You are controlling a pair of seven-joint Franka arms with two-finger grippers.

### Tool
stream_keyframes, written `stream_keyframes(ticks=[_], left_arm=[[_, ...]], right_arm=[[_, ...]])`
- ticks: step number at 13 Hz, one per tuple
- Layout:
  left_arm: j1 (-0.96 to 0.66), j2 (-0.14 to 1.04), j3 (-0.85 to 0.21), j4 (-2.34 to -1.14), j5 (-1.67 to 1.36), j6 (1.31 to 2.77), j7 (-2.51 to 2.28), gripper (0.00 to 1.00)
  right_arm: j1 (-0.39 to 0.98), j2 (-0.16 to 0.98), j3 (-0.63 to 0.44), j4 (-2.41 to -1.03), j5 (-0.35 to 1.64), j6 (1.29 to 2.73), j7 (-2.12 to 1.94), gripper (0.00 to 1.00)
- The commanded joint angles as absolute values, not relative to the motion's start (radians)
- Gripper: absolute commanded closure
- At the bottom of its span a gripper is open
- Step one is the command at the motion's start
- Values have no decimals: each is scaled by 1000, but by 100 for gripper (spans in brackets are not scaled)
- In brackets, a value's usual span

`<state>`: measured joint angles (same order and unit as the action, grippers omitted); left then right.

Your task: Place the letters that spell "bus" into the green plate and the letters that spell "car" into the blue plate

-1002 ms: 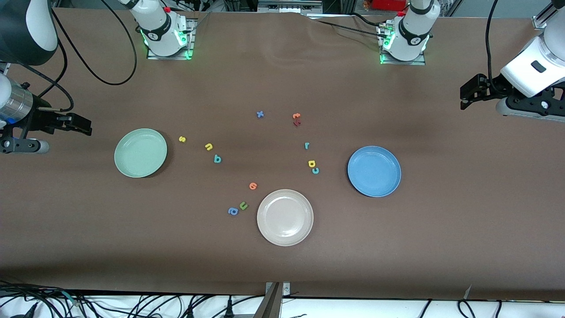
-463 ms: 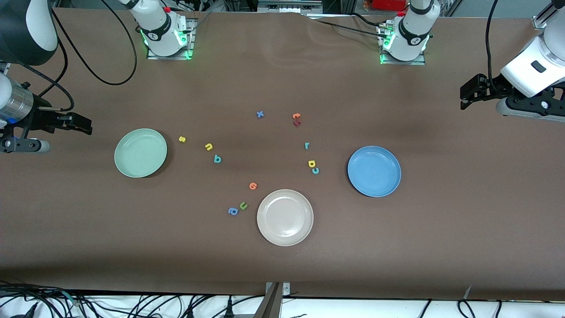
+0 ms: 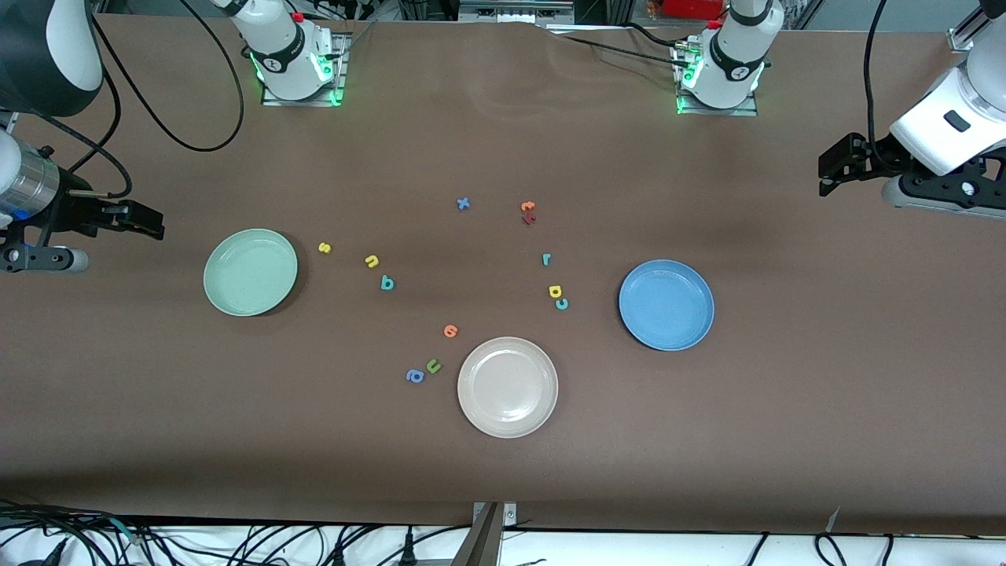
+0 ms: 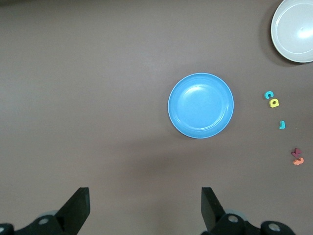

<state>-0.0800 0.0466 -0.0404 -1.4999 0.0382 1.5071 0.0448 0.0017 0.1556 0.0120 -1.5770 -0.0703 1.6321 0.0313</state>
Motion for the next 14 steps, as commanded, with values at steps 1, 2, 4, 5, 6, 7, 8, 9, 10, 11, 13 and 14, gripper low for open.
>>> stream_keyframes(ticks=[1, 2, 4, 5, 6, 7, 8, 9, 10, 11, 13, 14], left_arm=[[-81, 57, -43, -1471, 66, 1483, 38, 0], [-81, 57, -43, -1471, 66, 1483, 40, 0], [-80, 54, -41, -1474, 67, 1483, 40, 0], [-80, 54, -41, -1482, 67, 1483, 40, 0], [-80, 54, -41, -1482, 67, 1483, 40, 0], [-80, 54, -41, -1482, 67, 1483, 40, 0], [-80, 54, -41, -1482, 66, 1483, 40, 0], [-80, 54, -41, -1482, 67, 1482, 40, 0], [-80, 52, -43, -1482, 67, 1479, 40, 0], [-80, 54, -43, -1482, 67, 1479, 40, 0], [-81, 52, -43, -1482, 66, 1480, 40, 0], [-81, 52, -44, -1483, 66, 1479, 40, 0]], right_arm=[[-2, 143, 14, -1583, -55, 1623, 35, 0], [-2, 143, 14, -1583, -55, 1623, 35, 0], [-2, 143, 14, -1583, -54, 1623, 35, 0], [-2, 143, 14, -1583, -54, 1623, 35, 0], [-2, 143, 14, -1583, -54, 1623, 35, 0], [-2, 143, 14, -1583, -55, 1623, 35, 0], [-2, 143, 14, -1583, -55, 1623, 35, 0], [-2, 143, 14, -1583, -55, 1623, 35, 0], [-2, 143, 14, -1583, -55, 1623, 35, 0], [-2, 143, 14, -1583, -54, 1623, 35, 0], [-2, 143, 14, -1583, -55, 1623, 35, 0], [-2, 143, 14, -1583, -54, 1623, 35, 0]])
